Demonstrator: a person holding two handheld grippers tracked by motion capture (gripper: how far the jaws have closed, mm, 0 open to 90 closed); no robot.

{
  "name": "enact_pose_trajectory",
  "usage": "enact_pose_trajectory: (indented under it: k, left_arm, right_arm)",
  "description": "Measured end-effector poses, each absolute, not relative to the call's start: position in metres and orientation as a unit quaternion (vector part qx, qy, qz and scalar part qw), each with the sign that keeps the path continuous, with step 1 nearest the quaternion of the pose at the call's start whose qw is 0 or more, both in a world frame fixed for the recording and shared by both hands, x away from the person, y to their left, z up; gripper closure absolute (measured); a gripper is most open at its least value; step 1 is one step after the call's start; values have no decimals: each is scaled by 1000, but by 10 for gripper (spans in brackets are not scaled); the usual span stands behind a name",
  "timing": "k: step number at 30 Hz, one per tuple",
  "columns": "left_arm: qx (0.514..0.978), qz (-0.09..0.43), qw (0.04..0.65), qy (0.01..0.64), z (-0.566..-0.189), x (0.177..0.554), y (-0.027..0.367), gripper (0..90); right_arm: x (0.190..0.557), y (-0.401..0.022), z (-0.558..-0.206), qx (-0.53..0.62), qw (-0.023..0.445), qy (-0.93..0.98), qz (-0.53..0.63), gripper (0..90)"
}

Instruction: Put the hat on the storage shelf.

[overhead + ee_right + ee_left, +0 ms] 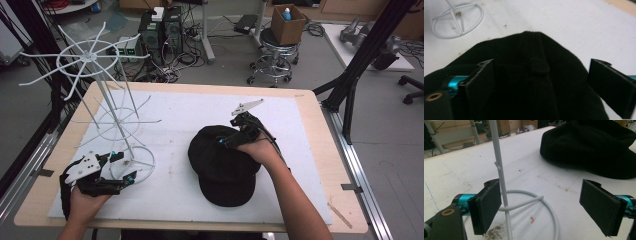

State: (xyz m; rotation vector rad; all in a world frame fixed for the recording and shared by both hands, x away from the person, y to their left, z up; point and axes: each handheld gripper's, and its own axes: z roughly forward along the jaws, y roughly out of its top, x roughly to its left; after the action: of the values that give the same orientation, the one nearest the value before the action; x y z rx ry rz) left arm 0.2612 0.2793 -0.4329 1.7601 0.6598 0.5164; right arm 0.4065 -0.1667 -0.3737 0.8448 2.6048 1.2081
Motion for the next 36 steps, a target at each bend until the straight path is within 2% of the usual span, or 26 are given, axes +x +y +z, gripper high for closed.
enact_pose_trajectory:
  k: [10, 13, 18, 23, 36]
  left_arm:
    - [747, 220, 560, 282, -433, 262, 279, 179]
    - [747, 221, 561, 282, -433, 261, 280, 179]
    - [747, 222, 560, 282, -433, 261, 280, 180]
    - [748, 222, 559, 281, -433, 262, 279, 180]
    - [748, 220, 560, 282, -433, 261, 280, 180]
  right_arm:
    - [409, -163, -383, 282, 29, 887, 364, 286]
    - [410, -162, -385, 283, 20, 890, 356, 395]
    - [406, -158, -384, 273, 32, 895, 351, 553]
    - [404, -160, -378, 266, 50, 890, 367, 670]
    - [395, -168, -359, 254, 64, 875, 408, 715]
